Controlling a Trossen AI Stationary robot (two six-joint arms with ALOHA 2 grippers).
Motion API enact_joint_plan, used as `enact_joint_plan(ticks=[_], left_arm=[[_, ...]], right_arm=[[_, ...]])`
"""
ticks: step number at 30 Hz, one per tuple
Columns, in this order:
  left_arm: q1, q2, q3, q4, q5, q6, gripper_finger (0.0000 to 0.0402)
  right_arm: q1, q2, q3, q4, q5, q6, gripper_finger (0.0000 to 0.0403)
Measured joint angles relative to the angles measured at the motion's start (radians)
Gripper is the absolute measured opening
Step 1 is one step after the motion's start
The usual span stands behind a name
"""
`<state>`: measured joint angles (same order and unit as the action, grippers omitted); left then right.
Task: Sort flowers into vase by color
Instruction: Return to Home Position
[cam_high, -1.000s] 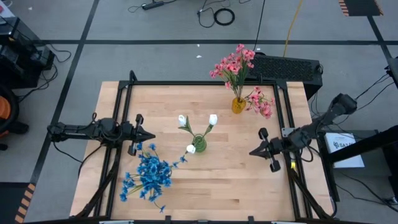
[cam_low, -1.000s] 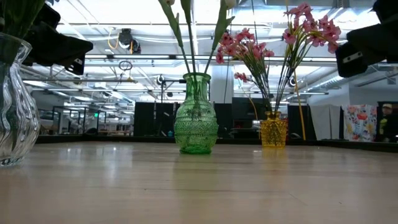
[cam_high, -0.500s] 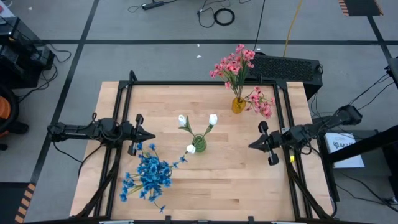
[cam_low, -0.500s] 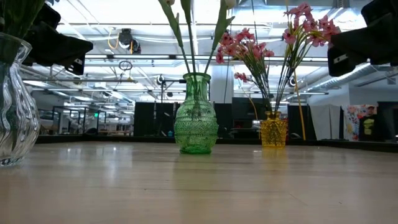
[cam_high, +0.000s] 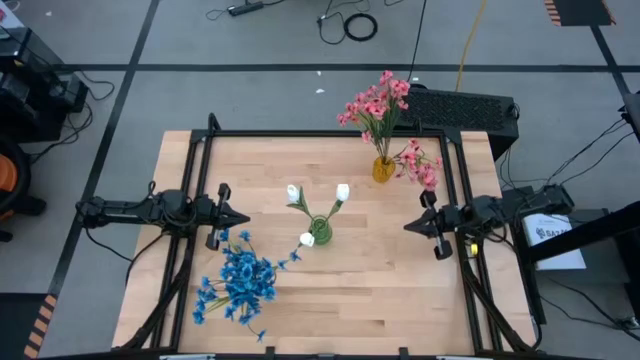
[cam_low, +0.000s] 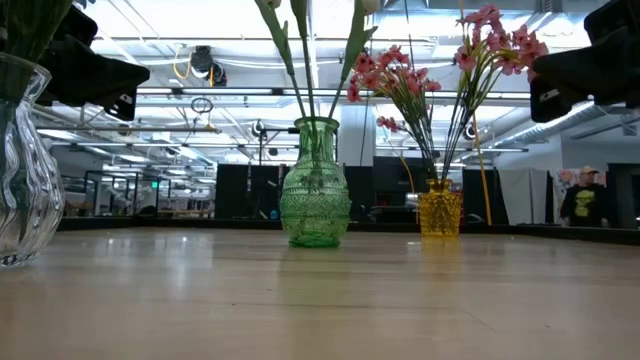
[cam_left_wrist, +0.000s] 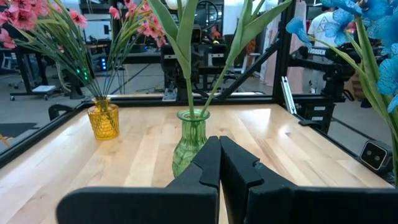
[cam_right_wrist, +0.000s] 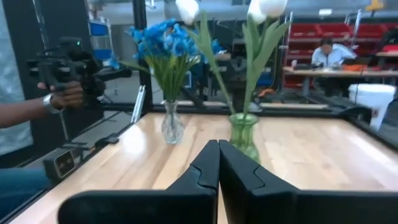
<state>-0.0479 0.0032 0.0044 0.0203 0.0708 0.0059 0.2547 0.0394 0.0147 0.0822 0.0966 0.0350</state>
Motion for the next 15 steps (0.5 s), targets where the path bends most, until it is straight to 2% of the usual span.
enact_joint_plan(ticks=[10, 15], left_arm=[[0.018, 0.000, 0.000, -0.001, -0.005, 0.028, 0.0004], [0.033, 0.000, 0.000, -0.002, -0.007, 0.028, 0.0004]], right_arm=[[-0.173, -0.032, 0.000, -0.017, -0.134, -0.015, 0.0000], [-0.212, -0.016, 0.001, -0.064, -0.076, 0.024, 0.0000]])
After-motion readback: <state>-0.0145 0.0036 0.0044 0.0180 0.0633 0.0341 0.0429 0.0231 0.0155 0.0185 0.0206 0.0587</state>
